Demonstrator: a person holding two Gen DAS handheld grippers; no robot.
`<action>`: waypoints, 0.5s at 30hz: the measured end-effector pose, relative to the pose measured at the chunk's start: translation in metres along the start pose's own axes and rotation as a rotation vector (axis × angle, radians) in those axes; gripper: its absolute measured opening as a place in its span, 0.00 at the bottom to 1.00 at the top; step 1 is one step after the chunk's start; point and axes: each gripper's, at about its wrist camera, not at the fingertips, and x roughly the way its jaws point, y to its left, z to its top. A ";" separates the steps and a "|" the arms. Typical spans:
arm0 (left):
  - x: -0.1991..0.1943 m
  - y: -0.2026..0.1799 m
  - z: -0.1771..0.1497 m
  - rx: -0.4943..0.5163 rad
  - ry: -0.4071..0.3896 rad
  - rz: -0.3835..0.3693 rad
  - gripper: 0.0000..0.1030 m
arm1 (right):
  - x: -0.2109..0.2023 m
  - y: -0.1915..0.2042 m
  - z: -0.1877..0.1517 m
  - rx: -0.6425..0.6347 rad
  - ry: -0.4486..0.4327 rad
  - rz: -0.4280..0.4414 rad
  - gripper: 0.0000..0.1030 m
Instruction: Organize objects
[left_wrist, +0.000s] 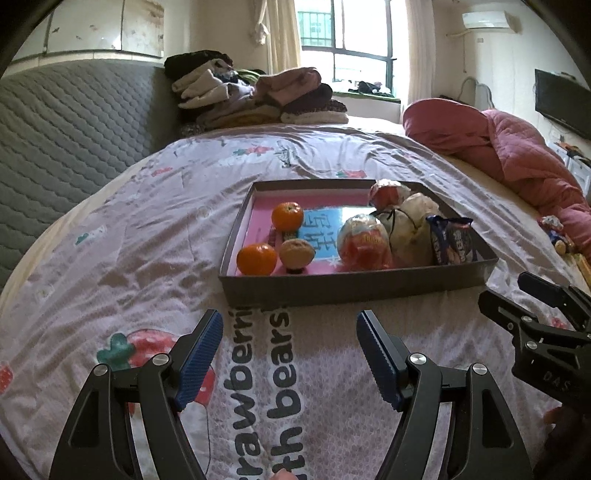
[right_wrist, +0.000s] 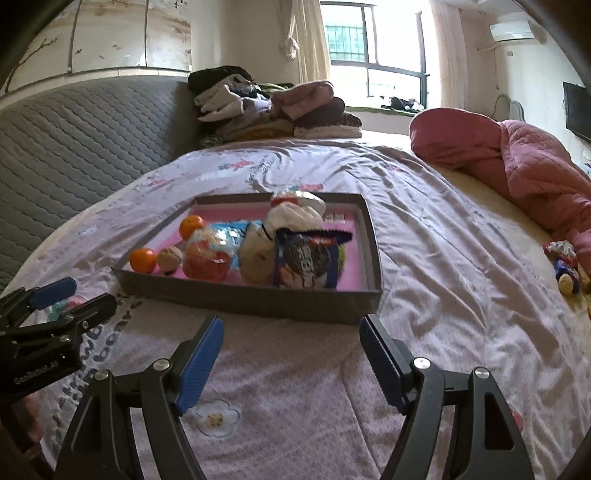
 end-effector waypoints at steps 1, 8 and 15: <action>0.001 0.000 -0.001 0.001 0.004 0.000 0.74 | 0.001 -0.001 -0.001 0.000 0.005 -0.001 0.73; 0.007 -0.001 -0.004 0.004 0.017 0.004 0.74 | 0.003 -0.002 -0.004 0.003 0.016 0.002 0.73; 0.011 0.000 -0.005 0.003 0.023 0.007 0.74 | 0.005 0.003 -0.004 -0.013 0.019 0.021 0.73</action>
